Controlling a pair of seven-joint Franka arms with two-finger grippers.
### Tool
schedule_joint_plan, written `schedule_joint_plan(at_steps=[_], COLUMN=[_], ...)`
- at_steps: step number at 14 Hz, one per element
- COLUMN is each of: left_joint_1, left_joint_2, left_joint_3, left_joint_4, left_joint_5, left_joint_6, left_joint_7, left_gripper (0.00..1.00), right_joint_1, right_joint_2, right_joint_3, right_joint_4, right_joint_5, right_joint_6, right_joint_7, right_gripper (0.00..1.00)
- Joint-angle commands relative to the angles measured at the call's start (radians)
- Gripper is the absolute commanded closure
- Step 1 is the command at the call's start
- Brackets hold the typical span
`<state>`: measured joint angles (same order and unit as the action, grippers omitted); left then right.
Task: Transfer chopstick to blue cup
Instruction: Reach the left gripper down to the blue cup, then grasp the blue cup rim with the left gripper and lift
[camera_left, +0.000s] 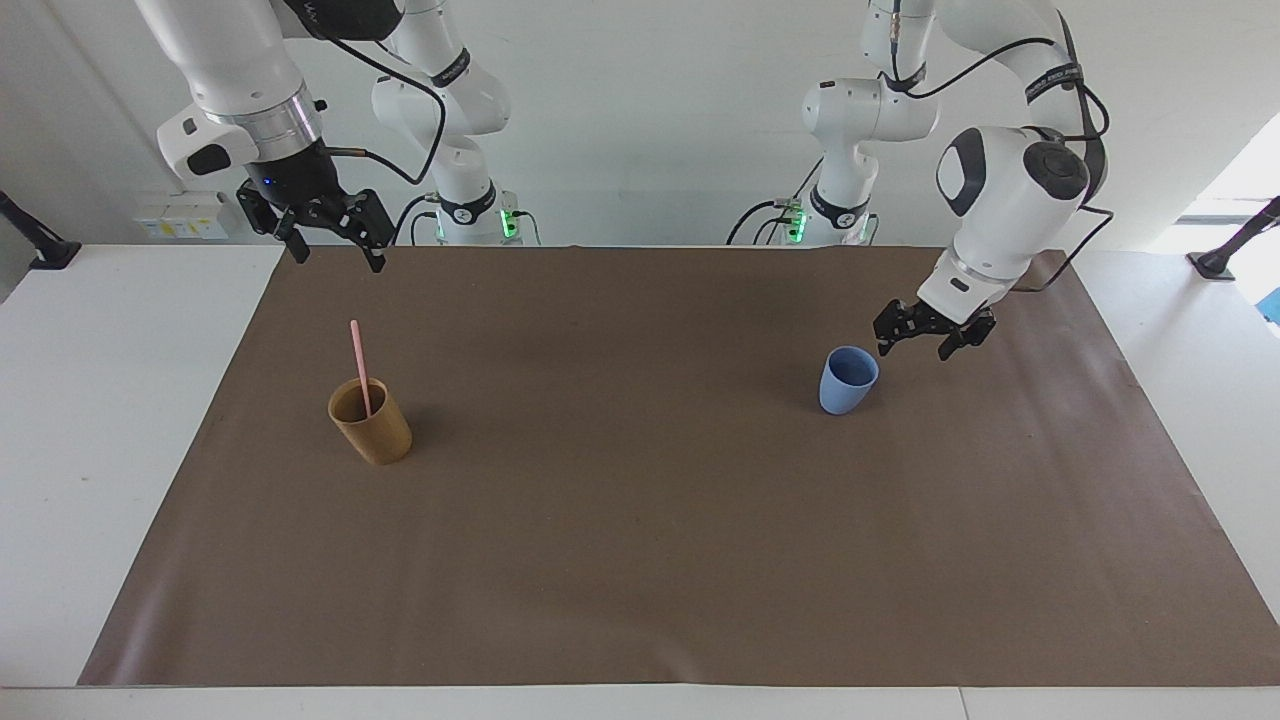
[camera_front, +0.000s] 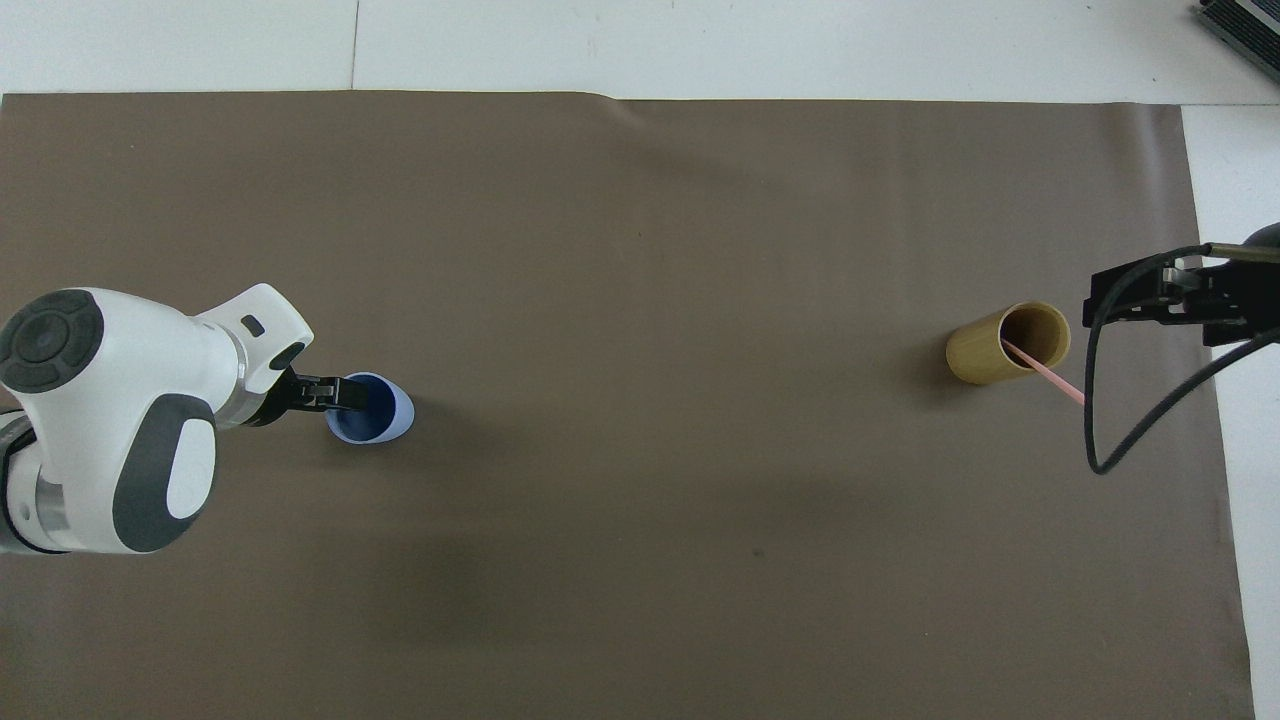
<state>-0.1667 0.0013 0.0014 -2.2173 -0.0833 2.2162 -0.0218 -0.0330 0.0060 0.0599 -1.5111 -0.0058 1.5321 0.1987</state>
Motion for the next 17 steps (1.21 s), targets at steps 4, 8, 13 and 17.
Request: schedule_joint_plan(at_steps=[4, 8, 13, 17], left_joint_1=[-0.027, -0.030, -0.036, -0.149], left_joint_2=[0.006, 0.014, 0.042, 0.083], left_joint_3=[0.012, 0.012, 0.012, 0.008], left_joint_4=[-0.033, -0.019, 0.106, 0.290], left_joint_5=[-0.012, -0.010, -0.009, 0.007], left_joint_6=[0.056, 0.062, 0.013, -0.157], left_joint_7=[0.003, 0.019, 0.037, -0.117], left_gripper=[1.00, 1.00, 1.00, 1.00], right_joint_1=[-0.022, -0.027, -0.027, -0.027], right_joint_2=[-0.026, -0.029, -0.064, -0.066], right_joint_3=[0.005, 0.005, 0.005, 0.005], right_joint_4=[-0.035, -0.049, -0.121, -0.124], right_joint_5=[0.003, 0.001, 0.001, 0.001], right_joint_6=[0.034, 0.062, 0.141, 0.145], right_joint_7=[-0.027, -0.028, -0.027, -0.027], right_gripper=[0.00, 0.00, 0.00, 0.00])
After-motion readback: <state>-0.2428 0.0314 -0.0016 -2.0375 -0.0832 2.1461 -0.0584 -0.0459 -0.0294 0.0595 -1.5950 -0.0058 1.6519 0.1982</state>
